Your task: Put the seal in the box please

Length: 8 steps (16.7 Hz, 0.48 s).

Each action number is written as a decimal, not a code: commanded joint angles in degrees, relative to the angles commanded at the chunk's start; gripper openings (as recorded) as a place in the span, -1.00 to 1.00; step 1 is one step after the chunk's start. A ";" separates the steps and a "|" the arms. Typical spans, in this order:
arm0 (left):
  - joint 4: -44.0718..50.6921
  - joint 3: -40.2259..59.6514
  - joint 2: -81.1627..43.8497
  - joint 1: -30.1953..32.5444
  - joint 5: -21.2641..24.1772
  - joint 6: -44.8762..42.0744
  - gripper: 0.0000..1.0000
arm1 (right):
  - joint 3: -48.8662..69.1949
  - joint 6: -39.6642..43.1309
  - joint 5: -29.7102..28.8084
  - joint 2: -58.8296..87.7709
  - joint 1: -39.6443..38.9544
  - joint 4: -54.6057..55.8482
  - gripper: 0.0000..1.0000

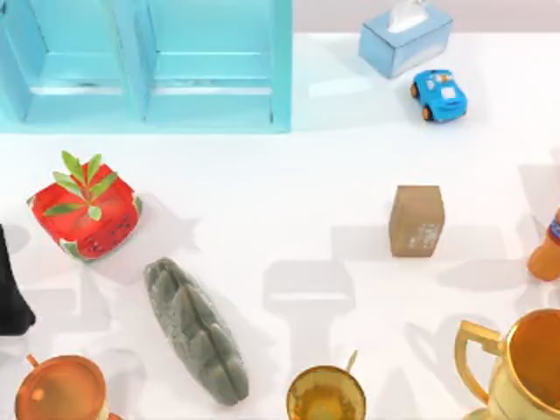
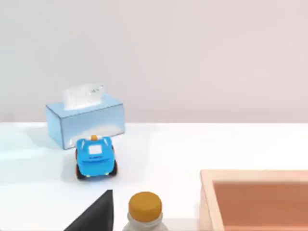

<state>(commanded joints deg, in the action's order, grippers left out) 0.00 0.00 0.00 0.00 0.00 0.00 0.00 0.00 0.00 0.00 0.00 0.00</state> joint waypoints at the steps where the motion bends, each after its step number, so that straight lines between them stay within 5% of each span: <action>1: 0.00 0.00 0.00 0.00 0.00 0.00 1.00 | 0.00 0.00 0.00 0.00 0.00 0.00 1.00; 8: 0.00 0.00 0.00 0.00 0.00 0.00 1.00 | 11.73 -2.96 -0.22 12.18 -2.68 -10.09 1.00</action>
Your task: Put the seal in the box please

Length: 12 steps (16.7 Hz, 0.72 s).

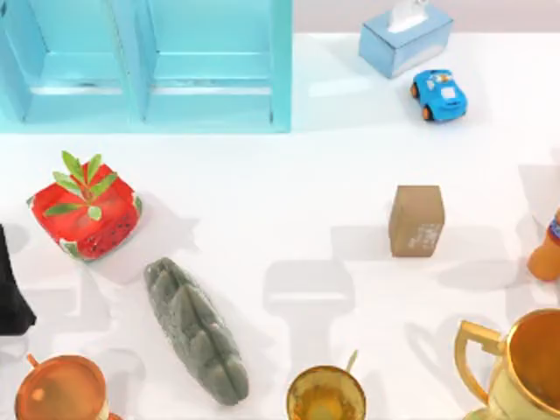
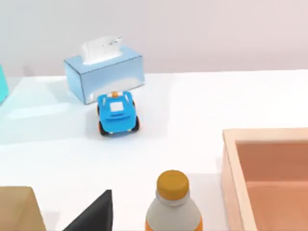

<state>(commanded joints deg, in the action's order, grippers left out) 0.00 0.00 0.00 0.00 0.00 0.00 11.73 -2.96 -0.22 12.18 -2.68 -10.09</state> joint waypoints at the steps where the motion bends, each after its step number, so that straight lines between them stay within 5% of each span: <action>1: 0.00 0.00 0.00 0.00 0.00 0.00 1.00 | 3.75 -0.94 0.00 4.10 -0.90 -2.95 1.00; 12: 0.00 0.00 0.00 0.00 0.00 0.00 1.00 | 64.00 -14.12 0.39 68.75 -13.55 -40.44 1.00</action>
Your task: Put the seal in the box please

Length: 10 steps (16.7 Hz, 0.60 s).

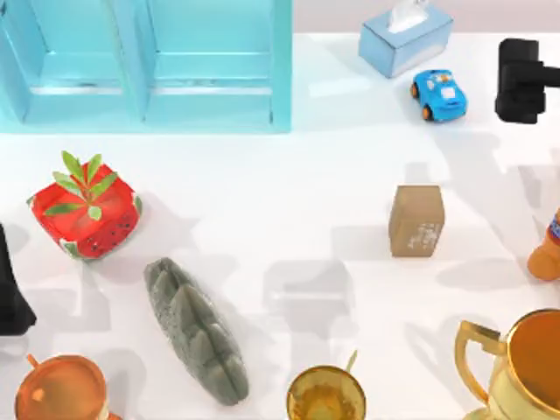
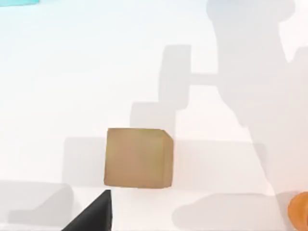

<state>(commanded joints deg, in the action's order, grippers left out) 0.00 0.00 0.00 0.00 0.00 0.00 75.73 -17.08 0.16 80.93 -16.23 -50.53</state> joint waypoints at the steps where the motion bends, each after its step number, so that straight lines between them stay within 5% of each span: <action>1: 0.00 0.00 0.00 0.00 0.00 0.00 1.00 | 5.03 -1.10 0.02 5.53 -1.09 -3.27 1.00; 10: 0.00 0.00 0.00 0.00 0.00 0.00 1.00 | 34.35 -8.14 0.00 40.23 -7.96 -26.29 1.00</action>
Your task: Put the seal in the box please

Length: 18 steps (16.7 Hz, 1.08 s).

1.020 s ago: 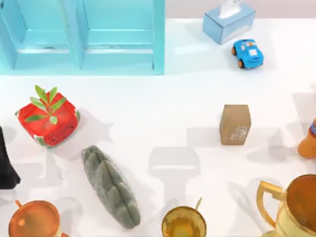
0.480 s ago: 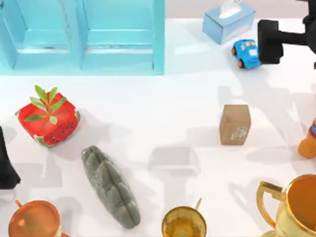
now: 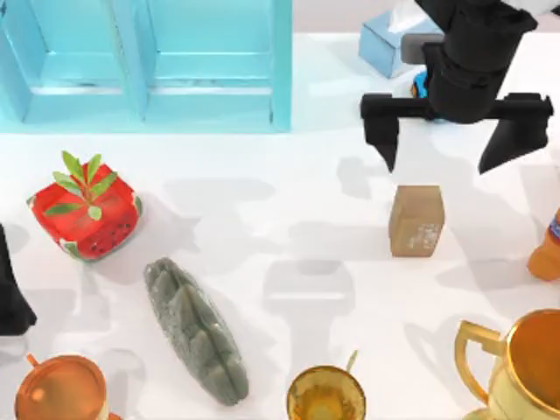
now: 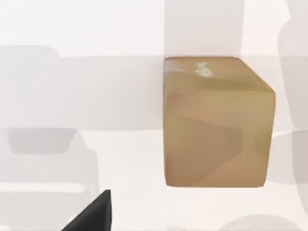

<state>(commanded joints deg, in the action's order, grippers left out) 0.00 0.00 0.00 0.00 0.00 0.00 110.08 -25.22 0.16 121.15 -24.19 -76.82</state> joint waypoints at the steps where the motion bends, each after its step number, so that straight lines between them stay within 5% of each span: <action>1: 0.00 0.00 0.00 0.00 0.00 0.00 1.00 | 1.12 -0.29 -0.01 1.33 -0.26 -1.04 1.00; 9: 0.00 0.00 0.00 0.00 0.00 0.00 1.00 | 0.81 -0.36 -0.01 2.30 -0.22 -0.67 1.00; 18: 0.00 0.00 0.00 0.00 0.00 0.00 1.00 | -15.13 -0.72 -0.05 5.57 -0.63 18.70 1.00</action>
<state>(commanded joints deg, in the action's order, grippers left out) 0.00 0.00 0.00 0.00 0.00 0.00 94.95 -25.94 0.11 126.72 -24.82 -58.12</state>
